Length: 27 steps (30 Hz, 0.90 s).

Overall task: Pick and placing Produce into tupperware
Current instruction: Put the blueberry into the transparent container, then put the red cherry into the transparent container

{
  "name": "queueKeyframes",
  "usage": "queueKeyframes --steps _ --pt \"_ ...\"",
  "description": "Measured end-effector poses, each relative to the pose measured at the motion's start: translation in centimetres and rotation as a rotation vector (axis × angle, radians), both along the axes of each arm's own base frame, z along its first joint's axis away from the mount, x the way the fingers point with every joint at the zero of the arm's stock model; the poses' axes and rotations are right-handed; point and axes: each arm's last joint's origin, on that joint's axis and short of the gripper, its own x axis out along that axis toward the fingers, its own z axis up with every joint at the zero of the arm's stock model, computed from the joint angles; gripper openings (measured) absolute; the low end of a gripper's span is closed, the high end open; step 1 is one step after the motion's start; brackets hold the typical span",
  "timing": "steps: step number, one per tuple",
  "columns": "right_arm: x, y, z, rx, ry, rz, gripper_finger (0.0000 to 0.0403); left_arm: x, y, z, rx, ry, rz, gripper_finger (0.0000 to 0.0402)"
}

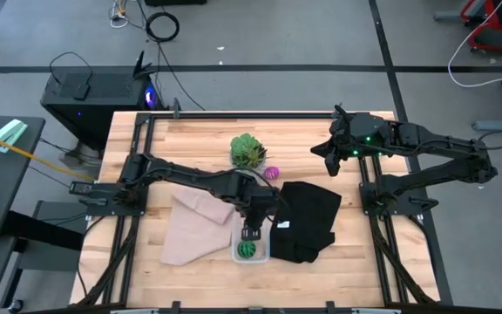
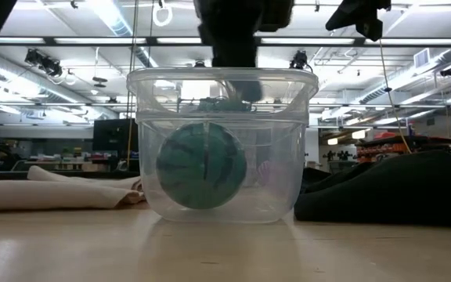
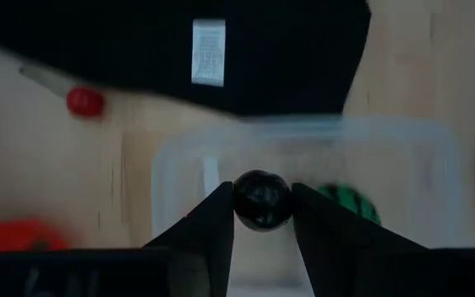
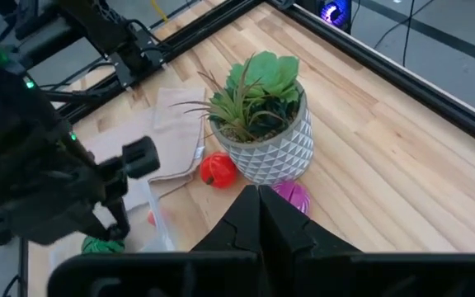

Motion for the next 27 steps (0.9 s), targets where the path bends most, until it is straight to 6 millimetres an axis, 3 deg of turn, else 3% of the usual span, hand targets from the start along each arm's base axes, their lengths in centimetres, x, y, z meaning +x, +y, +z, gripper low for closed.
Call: queueKeyframes --steps 11,27 --pt "0.01 0.07 0.00 0.007 -0.002 0.008 0.0006 0.13 0.27 -0.90 0.103 0.022 0.014 0.0156" --pt "0.03 0.14 0.00 0.020 -0.003 0.026 0.0008 0.10 0.59 -0.27 0.150 -0.010 0.021 0.0188"
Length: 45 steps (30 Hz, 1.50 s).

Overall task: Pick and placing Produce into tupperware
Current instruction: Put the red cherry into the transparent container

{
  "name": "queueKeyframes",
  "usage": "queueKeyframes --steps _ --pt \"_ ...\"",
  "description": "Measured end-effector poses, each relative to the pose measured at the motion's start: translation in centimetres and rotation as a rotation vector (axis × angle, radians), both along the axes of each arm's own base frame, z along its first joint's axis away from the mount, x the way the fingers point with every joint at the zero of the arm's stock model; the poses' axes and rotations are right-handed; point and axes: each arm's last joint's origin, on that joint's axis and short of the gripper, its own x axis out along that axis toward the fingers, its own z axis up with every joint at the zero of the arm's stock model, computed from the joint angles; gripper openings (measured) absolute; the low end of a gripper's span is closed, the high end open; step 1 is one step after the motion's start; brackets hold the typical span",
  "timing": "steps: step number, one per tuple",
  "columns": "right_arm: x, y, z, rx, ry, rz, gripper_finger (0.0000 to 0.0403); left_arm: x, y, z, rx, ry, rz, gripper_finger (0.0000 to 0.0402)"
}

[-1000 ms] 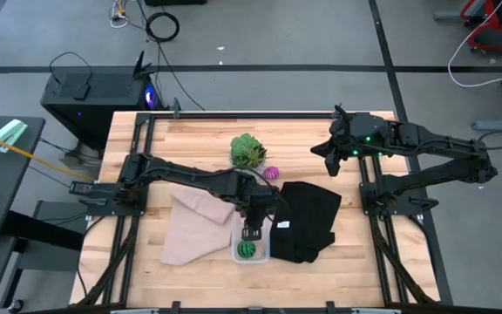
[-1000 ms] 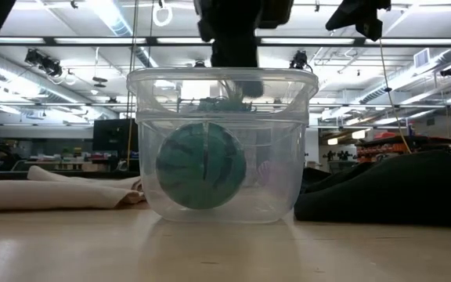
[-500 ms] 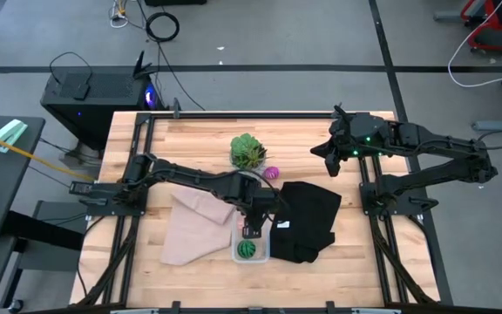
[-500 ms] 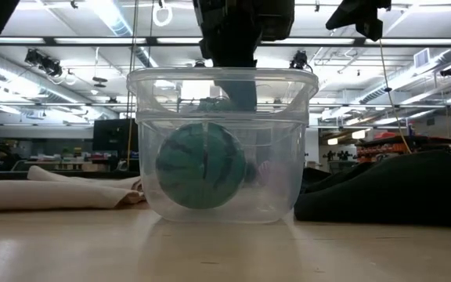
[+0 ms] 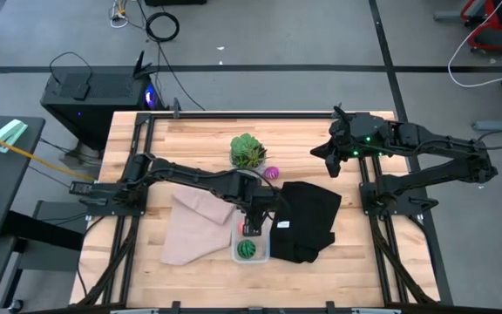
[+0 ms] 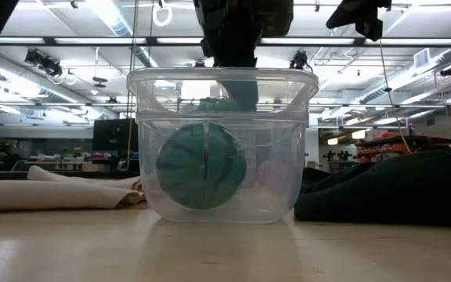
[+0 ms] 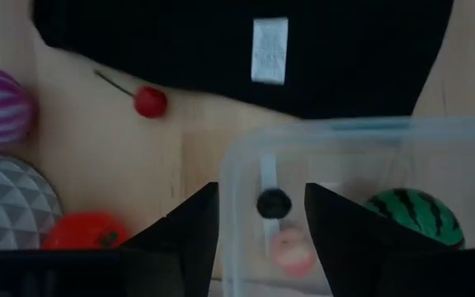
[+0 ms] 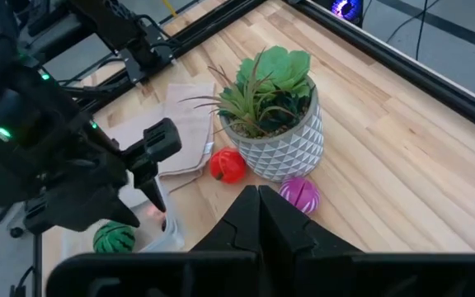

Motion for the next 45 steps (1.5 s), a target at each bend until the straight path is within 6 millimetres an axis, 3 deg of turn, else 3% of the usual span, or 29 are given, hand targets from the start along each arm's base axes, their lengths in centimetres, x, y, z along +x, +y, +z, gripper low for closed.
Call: queueKeyframes --steps 8,18,24,33,40,45 --pt "0.0 0.0 -0.1 0.005 0.006 -0.003 0.0008 0.4 0.6 4.9 0.029 -0.317 0.048 0.0176" --pt "-0.1 0.0 -0.2 0.006 0.023 -0.006 0.0007 -0.3 1.5 10.2 -0.106 -0.818 0.137 0.0143" --pt "-0.2 0.0 -0.2 0.005 0.029 -0.007 0.0007 -4.7 3.3 10.9 -0.249 -1.087 0.243 0.0123" --pt "-0.1 0.0 -0.2 0.005 0.025 -0.008 0.0007 -13.5 7.0 7.4 -0.178 -1.003 0.399 0.0112" --pt "0.0 -0.1 -0.1 0.023 0.009 -0.043 0.0008 -19.7 7.8 7.4 -0.142 -1.042 0.387 0.0113" --pt "0.3 -0.2 -0.2 0.044 0.001 -0.072 0.0007 -23.2 8.3 7.2 -0.091 -0.914 0.361 0.0110"
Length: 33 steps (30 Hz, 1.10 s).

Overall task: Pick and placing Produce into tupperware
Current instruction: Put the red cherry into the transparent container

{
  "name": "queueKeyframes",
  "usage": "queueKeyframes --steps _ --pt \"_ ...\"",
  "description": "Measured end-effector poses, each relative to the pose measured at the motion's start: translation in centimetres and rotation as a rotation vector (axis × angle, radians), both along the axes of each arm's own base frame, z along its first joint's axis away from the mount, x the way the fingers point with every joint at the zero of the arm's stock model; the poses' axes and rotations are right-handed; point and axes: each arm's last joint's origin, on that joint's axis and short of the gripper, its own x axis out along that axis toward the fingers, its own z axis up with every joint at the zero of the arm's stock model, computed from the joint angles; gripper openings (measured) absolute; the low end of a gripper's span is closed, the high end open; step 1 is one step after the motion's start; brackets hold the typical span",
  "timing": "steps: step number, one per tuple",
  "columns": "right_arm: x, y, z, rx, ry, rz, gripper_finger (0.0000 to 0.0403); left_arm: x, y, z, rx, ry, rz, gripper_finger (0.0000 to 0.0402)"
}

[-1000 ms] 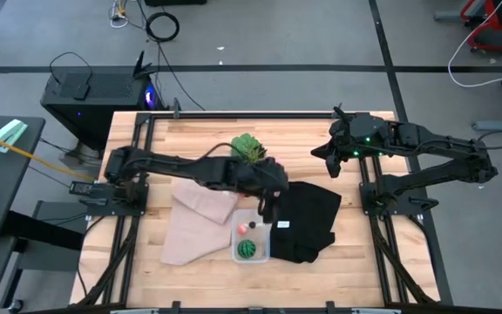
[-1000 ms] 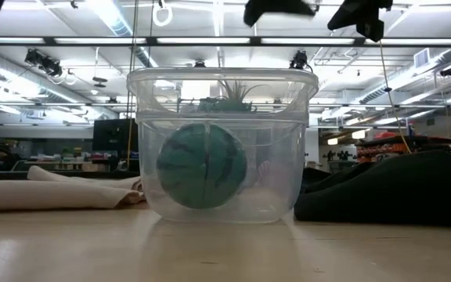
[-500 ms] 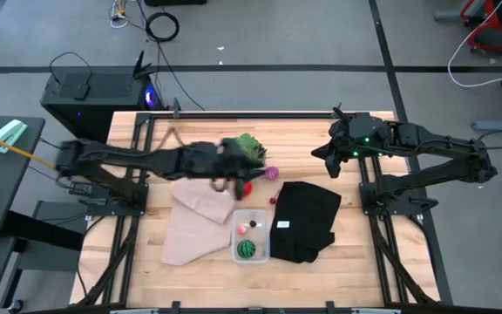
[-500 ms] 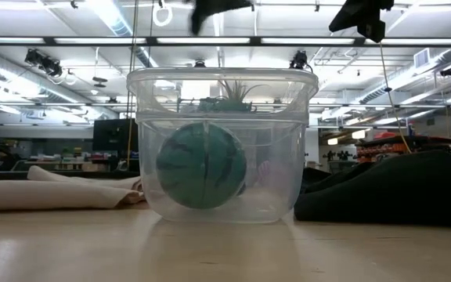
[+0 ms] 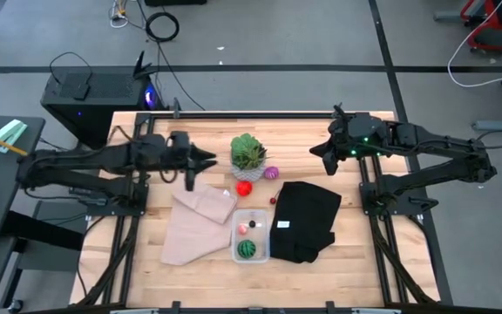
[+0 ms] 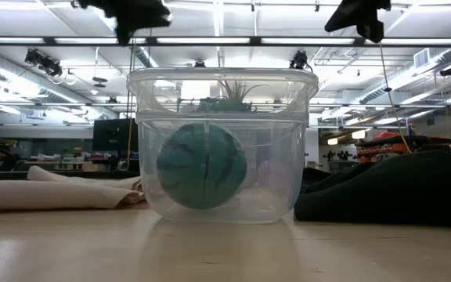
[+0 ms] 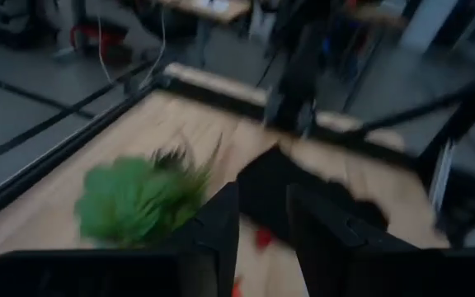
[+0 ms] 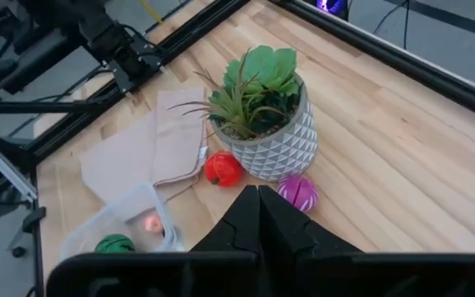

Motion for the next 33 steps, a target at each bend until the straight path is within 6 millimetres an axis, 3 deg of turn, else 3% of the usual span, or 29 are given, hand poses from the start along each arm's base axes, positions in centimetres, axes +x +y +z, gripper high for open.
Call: queueKeyframes --steps 6,15,26,33 --pt "1.2 -0.1 -0.6 0.012 0.032 -0.003 0.0009 -3.3 0.0 -2.0 -0.006 0.301 -0.062 0.0110" --pt "4.7 -0.5 -2.8 0.052 0.120 0.015 0.0010 -4.7 -0.3 -4.1 -0.020 0.575 -0.151 0.0110" --pt "10.1 -1.3 -5.0 0.024 0.077 0.081 0.0013 -4.5 -0.3 -4.0 -0.002 0.563 -0.146 0.0107" --pt "10.5 -2.3 -4.9 0.001 0.152 0.111 0.0013 -4.5 -0.3 -4.0 -0.001 0.564 -0.145 0.0107"
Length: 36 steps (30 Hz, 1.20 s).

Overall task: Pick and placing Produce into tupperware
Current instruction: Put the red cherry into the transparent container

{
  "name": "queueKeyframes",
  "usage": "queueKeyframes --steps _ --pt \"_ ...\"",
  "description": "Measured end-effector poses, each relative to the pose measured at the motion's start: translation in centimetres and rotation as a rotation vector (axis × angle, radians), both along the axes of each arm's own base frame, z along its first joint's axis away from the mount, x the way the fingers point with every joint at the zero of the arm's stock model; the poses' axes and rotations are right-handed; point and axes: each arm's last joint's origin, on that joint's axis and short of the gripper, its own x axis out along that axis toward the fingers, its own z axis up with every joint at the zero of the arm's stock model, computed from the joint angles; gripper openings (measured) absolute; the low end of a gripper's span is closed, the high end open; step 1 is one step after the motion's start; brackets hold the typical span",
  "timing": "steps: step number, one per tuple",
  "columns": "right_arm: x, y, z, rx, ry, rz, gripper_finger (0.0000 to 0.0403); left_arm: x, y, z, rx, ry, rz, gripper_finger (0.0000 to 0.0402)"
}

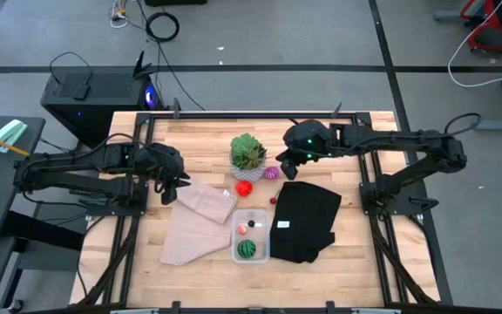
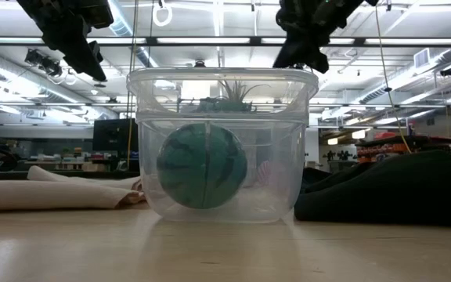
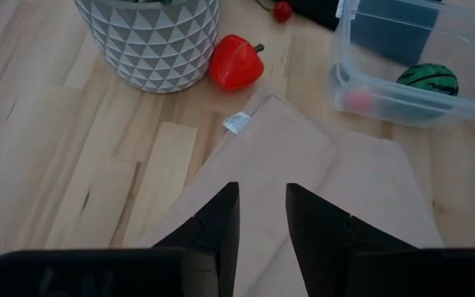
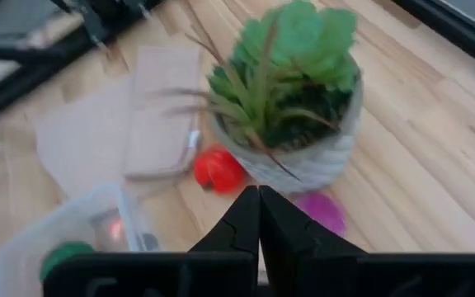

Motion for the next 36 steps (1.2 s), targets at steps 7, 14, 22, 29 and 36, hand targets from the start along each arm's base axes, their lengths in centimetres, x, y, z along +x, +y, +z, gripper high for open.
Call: queueKeyframes --steps 7,14,22,29,36 --pt "-1.8 0.1 -0.7 0.006 0.180 0.070 0.0019 0.0 0.1 0.0 0.025 0.003 0.024 0.0107" --pt "-1.3 2.0 -1.1 0.044 0.196 0.162 0.0066 0.0 0.2 0.0 0.040 0.004 0.039 0.0107" --pt "1.8 5.4 -3.6 -0.011 0.216 0.340 0.0107 0.0 0.2 0.0 0.057 0.005 0.055 0.0107" --pt "3.7 7.6 -7.5 -0.129 0.354 0.521 0.0106 0.0 0.2 0.0 0.054 0.004 0.058 0.0107" --pt "4.5 8.1 -9.6 -0.320 0.453 0.631 0.0129 0.0 0.2 0.0 0.049 0.003 0.063 0.0107"
